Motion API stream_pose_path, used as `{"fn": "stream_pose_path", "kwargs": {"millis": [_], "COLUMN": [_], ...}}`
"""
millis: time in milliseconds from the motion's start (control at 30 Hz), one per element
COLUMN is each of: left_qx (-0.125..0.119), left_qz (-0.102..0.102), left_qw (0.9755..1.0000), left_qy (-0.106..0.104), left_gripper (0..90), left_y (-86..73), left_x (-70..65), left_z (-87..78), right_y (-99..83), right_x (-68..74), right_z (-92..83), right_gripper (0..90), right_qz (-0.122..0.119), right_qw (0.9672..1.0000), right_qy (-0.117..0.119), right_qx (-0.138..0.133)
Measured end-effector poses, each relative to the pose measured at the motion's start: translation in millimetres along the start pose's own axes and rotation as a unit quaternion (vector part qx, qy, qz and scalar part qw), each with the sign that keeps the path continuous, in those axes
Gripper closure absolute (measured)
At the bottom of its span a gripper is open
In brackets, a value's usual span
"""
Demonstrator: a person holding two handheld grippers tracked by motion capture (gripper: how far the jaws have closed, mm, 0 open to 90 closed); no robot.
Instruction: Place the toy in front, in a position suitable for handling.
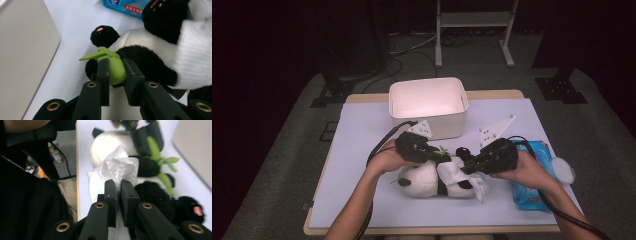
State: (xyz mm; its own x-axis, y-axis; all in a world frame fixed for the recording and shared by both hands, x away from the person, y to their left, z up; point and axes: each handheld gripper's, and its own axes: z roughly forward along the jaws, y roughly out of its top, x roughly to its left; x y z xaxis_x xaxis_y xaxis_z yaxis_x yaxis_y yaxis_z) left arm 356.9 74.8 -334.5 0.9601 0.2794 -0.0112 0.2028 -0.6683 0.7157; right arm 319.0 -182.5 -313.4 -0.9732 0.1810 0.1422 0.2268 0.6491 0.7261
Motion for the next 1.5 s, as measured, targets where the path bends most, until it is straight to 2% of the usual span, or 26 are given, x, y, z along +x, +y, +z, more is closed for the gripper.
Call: {"fn": "stream_pose_path", "kwargs": {"millis": [333, 433, 533, 667, 767, 900, 1000, 1133, 1233, 1333, 1467, 1500], "left_qx": [-0.02, -0.021, -0.025, -0.027, -0.025, -0.025, -0.024, -0.03, -0.036, -0.038, -0.03, -0.032], "left_qz": [0.02, 0.025, 0.028, 0.034, 0.039, 0.047, 0.049, 0.053, 0.056, 0.06, 0.059, 0.058], "left_qw": [0.9995, 0.9993, 0.999, 0.9986, 0.9985, 0.9983, 0.9982, 0.9978, 0.9975, 0.9972, 0.9976, 0.9975], "left_qy": [-0.016, -0.021, -0.024, -0.029, -0.029, -0.026, -0.027, -0.027, -0.025, -0.022, -0.02, -0.026], "left_gripper": [76.3, 76.3, 76.3, 76.3, 76.3, 76.3, 76.3, 76.2, 76.2, 76.1, 76.0, 75.9], "left_y": [6.6, 8.4, 10.3, 12.6, 14.9, 18.0, 19.4, 19.5, 20.2, 20.2, 18.4, 17.9], "left_x": [-11.6, -14.5, -16.7, -19.8, -22.2, -26.0, -29.1, -31.2, -32.7, -33.6, -33.4, -33.2], "left_z": [-5.4, -5.5, -6.2, -5.8, -5.8, -6.5, -8.0, -13.5, -17.0, -17.1, -13.3, -13.0], "right_y": [14.6, 17.7, 15.3, 5.8, 0.5, -1.0, 3.1, 8.5, 10.5, 9.2, 1.5, -0.7], "right_x": [-0.1, -1.9, -8.8, -13.0, -12.3, -6.5, -5.5, -11.8, -15.7, -17.0, -14.7, -13.5], "right_z": [-19.6, -27.6, -29.1, -18.7, -11.7, -5.7, -8.6, -25.2, -30.5, -22.8, -3.0, 1.3], "right_gripper": [84.9, 84.9, 84.9, 84.9, 84.9, 84.9, 84.9, 84.9, 84.8, 84.8, 84.8, 84.8], "right_qz": [-0.009, -0.011, -0.003, 0.011, 0.015, 0.009, 0.001, 0.01, 0.011, 0.01, 0.012, 0.012], "right_qw": [0.9994, 0.9988, 0.998, 0.9987, 0.9993, 0.9994, 0.9994, 0.999, 0.998, 0.998, 0.9976, 0.9974], "right_qy": [-0.025, -0.041, -0.063, -0.044, -0.022, 0.007, -0.013, -0.044, -0.062, -0.059, -0.033, -0.025], "right_qx": [-0.021, -0.025, -0.003, 0.024, 0.026, 0.034, 0.032, 0.005, 0.002, 0.022, 0.06, 0.067]}}
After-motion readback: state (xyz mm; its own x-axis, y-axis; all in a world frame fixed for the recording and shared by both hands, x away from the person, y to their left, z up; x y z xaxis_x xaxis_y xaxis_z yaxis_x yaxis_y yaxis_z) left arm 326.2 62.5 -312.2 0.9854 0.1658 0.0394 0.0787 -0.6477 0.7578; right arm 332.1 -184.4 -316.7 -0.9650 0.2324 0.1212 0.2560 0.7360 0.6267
